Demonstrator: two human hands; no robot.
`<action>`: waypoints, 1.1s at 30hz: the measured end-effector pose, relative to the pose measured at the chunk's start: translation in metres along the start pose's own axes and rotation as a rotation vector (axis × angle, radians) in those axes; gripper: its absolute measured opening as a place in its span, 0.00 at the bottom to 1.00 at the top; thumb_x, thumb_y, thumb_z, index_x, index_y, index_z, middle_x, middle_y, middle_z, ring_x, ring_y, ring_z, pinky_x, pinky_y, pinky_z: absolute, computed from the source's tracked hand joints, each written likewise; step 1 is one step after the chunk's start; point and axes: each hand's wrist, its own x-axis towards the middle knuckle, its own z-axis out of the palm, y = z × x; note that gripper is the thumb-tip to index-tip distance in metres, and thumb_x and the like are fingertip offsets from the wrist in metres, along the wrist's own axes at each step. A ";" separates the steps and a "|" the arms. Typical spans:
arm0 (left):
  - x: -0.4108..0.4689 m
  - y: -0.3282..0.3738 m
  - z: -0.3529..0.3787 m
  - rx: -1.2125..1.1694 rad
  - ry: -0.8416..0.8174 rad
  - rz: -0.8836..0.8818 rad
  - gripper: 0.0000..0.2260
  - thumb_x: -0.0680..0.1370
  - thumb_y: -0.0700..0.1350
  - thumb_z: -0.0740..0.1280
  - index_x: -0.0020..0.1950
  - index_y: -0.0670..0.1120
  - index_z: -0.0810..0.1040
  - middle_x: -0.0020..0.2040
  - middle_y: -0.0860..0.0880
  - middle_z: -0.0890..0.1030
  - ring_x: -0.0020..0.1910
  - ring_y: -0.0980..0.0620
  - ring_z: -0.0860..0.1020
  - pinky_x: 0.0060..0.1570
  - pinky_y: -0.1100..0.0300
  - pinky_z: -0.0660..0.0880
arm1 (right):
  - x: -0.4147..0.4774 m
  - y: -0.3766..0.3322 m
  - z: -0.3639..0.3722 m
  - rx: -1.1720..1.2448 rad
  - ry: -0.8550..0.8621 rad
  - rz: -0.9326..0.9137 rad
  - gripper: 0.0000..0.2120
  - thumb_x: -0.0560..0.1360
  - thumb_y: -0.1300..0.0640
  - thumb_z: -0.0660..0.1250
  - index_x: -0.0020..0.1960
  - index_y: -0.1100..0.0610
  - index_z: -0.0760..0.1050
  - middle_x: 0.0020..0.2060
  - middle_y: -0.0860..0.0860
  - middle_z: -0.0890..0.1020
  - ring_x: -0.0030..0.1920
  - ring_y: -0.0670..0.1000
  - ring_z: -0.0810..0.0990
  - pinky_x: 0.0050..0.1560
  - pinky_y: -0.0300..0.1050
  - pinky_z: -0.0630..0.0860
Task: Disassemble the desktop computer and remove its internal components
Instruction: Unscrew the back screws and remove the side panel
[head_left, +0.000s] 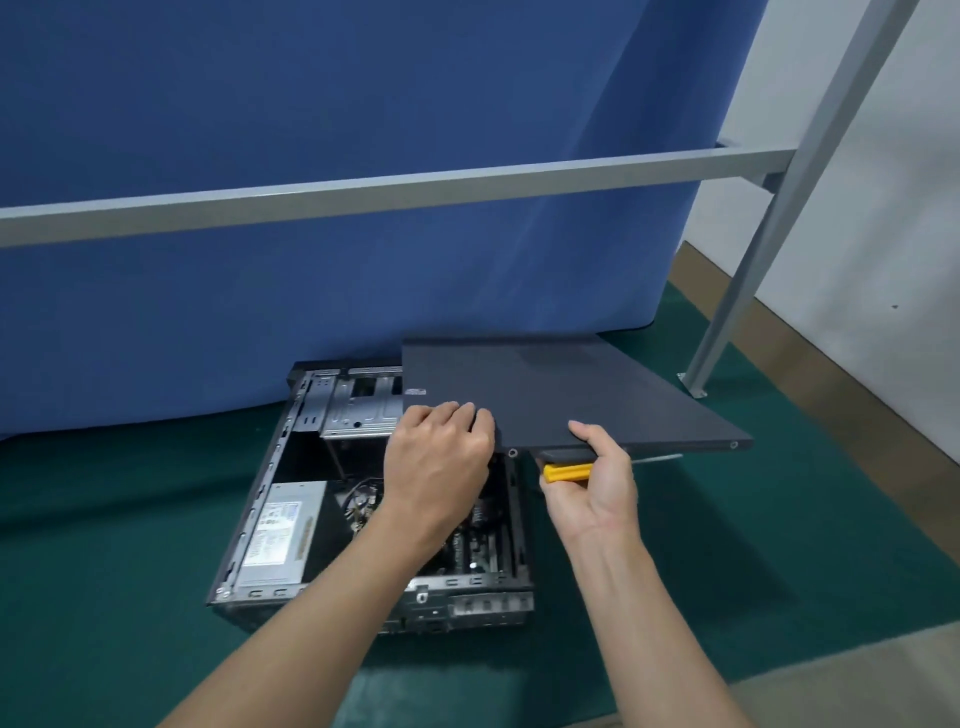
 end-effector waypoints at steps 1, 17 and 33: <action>0.007 0.014 0.003 -0.023 0.006 -0.004 0.08 0.63 0.32 0.65 0.31 0.45 0.74 0.27 0.49 0.76 0.30 0.47 0.78 0.32 0.57 0.72 | 0.006 -0.015 -0.007 0.009 0.010 -0.007 0.09 0.68 0.69 0.69 0.45 0.59 0.77 0.39 0.56 0.85 0.38 0.58 0.85 0.36 0.47 0.80; 0.014 0.114 0.111 -0.328 -0.485 -0.366 0.33 0.79 0.45 0.63 0.78 0.39 0.49 0.79 0.42 0.47 0.78 0.45 0.47 0.75 0.53 0.54 | 0.061 -0.150 -0.133 0.209 0.250 -0.191 0.11 0.68 0.70 0.69 0.46 0.57 0.79 0.44 0.54 0.85 0.45 0.55 0.85 0.47 0.50 0.81; 0.000 0.111 0.156 -0.205 -0.577 -0.269 0.25 0.78 0.46 0.61 0.73 0.40 0.62 0.78 0.36 0.41 0.78 0.41 0.40 0.75 0.49 0.46 | 0.085 -0.137 -0.197 0.174 0.531 -0.205 0.13 0.67 0.68 0.73 0.50 0.57 0.79 0.46 0.54 0.85 0.44 0.55 0.85 0.43 0.51 0.82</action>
